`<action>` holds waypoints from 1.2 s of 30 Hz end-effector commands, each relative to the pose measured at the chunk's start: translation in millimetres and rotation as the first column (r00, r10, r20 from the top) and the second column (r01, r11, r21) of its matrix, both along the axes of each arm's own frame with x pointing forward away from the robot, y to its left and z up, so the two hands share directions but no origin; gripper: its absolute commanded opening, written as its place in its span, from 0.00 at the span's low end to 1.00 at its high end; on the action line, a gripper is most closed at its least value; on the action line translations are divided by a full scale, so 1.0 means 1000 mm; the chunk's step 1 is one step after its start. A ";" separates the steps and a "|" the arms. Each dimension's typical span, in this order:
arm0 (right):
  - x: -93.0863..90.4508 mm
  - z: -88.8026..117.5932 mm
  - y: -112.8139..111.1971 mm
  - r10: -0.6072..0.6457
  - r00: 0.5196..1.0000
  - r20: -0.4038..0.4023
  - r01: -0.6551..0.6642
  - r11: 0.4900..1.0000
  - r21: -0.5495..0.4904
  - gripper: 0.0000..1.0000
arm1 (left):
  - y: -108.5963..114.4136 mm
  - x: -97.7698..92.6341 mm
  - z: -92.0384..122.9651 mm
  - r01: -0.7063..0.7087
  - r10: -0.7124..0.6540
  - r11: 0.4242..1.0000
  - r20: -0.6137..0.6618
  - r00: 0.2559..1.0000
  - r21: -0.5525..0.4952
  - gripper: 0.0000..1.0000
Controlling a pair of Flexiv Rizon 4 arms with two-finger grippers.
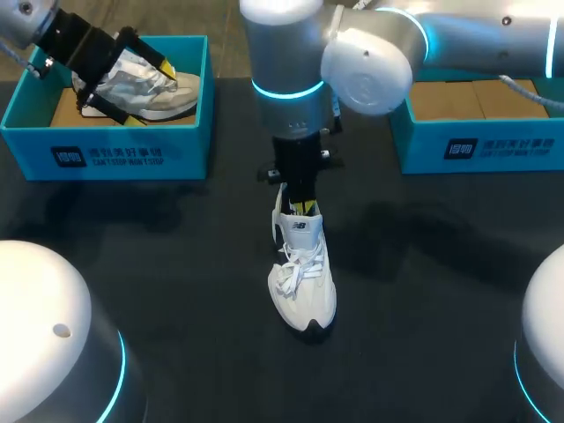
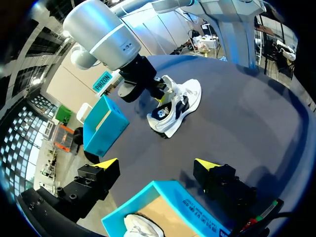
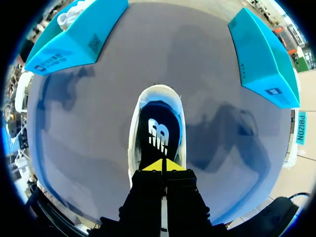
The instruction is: Take the shoe out of the shoebox, open the shoe tongue, remove and reinsert the insole, then place the shoe into the shoebox
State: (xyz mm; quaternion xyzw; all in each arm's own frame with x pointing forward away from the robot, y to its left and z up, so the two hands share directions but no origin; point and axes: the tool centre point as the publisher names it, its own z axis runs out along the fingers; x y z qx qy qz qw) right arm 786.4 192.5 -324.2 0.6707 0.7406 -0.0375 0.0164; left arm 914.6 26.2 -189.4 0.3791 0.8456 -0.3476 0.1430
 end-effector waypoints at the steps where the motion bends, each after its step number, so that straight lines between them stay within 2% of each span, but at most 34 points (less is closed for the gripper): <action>1: -0.004 -0.007 0.004 -0.009 1.000 -0.002 0.009 1.000 0.001 0.00 | -0.001 0.002 -0.001 0.004 -0.004 1.000 -0.004 1.000 0.000 1.00; 6: -0.004 -0.015 0.013 -0.004 1.000 -0.012 0.004 1.000 -0.002 0.00 | -0.002 0.001 -0.001 0.009 -0.009 1.000 -0.001 1.000 0.000 1.00; 13: -0.009 -0.024 0.015 -0.012 0.999 -0.036 0.012 1.000 -0.011 0.00 | -0.001 -0.001 0.001 0.008 -0.008 1.000 0.004 1.000 -0.002 1.00; 25: -0.010 -0.039 0.008 -0.042 0.999 -0.015 0.041 0.997 -0.058 0.00 | -0.001 -0.001 0.001 0.008 -0.008 1.000 0.004 1.000 -0.002 1.00; 36: -0.011 -0.065 0.004 -0.039 0.999 -0.025 0.038 0.998 -0.059 0.00 | -0.001 -0.001 0.001 0.008 -0.008 1.000 0.004 1.000 -0.002 1.00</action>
